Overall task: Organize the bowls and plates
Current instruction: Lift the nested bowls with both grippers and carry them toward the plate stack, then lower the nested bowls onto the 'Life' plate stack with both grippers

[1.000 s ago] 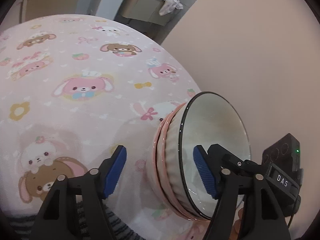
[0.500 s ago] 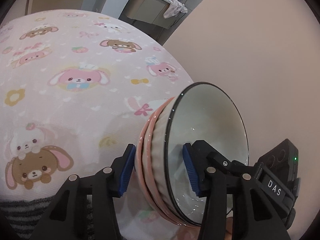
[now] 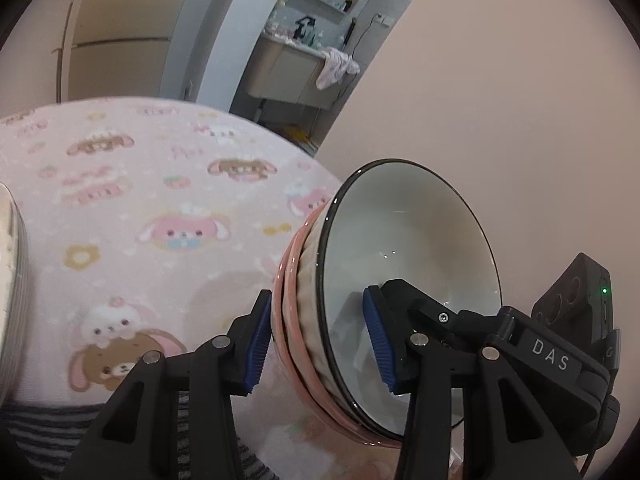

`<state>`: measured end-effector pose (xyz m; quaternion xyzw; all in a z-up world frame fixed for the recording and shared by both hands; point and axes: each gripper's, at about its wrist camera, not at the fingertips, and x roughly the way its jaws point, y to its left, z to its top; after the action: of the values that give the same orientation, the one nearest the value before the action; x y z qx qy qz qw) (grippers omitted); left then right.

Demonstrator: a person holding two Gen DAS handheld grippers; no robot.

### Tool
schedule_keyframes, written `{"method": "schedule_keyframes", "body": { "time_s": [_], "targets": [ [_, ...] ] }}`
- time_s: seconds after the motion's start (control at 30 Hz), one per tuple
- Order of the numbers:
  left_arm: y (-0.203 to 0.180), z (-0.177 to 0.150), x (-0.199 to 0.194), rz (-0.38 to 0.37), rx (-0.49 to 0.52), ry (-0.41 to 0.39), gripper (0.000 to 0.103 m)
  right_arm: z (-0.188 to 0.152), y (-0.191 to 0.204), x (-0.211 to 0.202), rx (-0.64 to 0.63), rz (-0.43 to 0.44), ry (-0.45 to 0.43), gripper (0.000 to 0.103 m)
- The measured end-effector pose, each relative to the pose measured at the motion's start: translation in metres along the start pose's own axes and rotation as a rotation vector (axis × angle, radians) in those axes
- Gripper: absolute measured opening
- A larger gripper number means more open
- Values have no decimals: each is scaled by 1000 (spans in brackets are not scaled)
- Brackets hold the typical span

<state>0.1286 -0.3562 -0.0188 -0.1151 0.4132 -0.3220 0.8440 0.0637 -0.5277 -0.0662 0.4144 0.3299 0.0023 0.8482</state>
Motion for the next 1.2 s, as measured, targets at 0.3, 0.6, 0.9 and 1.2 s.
{"method": "schedule_keyframes", "body": {
  "time_s": [0.3, 0.6, 0.9, 1.2],
  "targets": [
    [7, 24, -76, -1, -4, -120, 47, 1, 71, -15, -120, 59, -13, 44],
    [30, 50, -142, 151, -38, -127, 47, -16, 134, 7, -124, 128, 99, 44],
    [76, 62, -209, 221, -103, -199, 47, -43, 205, 28, -209, 168, 140, 44],
    [125, 61, -247, 290, -127, -235, 47, -80, 255, 61, -280, 178, 196, 44]
  ]
}}
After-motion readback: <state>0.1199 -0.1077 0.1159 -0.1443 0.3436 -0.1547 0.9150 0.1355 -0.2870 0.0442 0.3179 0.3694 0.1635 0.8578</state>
